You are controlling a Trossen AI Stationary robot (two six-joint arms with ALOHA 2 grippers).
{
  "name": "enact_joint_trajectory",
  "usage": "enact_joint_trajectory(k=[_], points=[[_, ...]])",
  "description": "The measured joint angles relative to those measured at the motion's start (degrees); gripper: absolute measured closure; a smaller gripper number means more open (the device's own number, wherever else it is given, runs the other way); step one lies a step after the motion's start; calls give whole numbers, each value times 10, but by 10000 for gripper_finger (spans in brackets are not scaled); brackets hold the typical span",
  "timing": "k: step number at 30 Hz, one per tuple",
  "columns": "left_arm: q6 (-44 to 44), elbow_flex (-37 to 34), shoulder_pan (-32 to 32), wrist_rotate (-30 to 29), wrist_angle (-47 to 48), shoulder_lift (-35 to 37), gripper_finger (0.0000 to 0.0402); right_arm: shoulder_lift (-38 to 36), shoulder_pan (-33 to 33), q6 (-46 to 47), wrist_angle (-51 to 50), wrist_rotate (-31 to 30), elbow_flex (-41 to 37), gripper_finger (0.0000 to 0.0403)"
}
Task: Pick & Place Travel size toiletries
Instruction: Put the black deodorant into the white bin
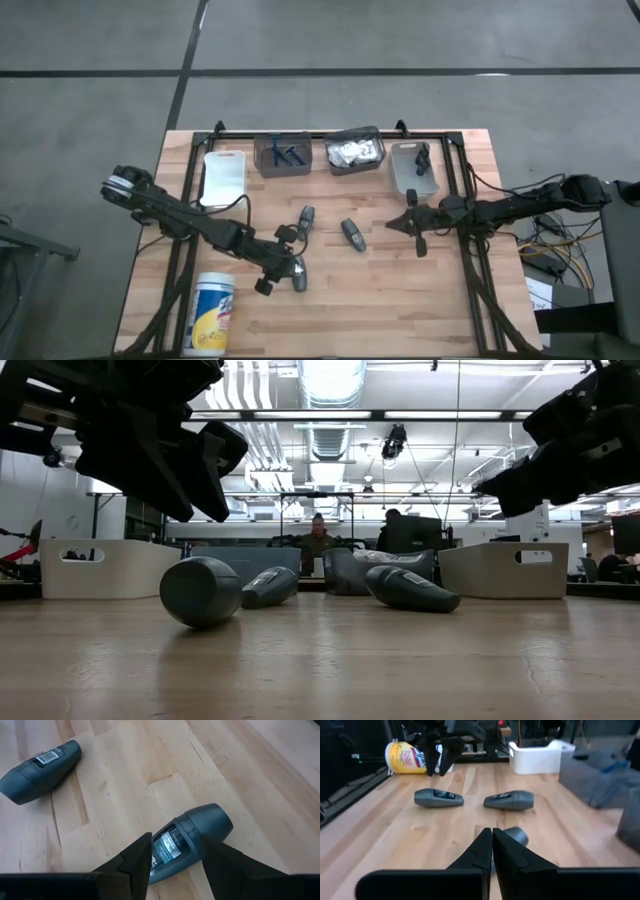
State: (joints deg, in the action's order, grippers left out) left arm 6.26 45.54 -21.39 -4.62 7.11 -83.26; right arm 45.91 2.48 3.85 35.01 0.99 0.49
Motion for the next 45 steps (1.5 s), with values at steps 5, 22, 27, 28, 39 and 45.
enact_joint_trajectory(k=[5,22,27,28,39,45], points=[[0,0,0,0,0,0,233,0,0,31,-6,0,0,380],[0,0,1,-74,-101,0,233,0,0,18,-5,0,0,338],[32,0,7,-74,-105,0,233,0,0,20,-5,0,0,323],[59,0,8,-68,-103,0,233,0,0,19,-5,0,0,320],[426,0,4,71,-90,-46,233,0,0,20,-5,0,0,286],[442,0,4,84,-100,-51,233,0,0,18,-6,0,0,268]])
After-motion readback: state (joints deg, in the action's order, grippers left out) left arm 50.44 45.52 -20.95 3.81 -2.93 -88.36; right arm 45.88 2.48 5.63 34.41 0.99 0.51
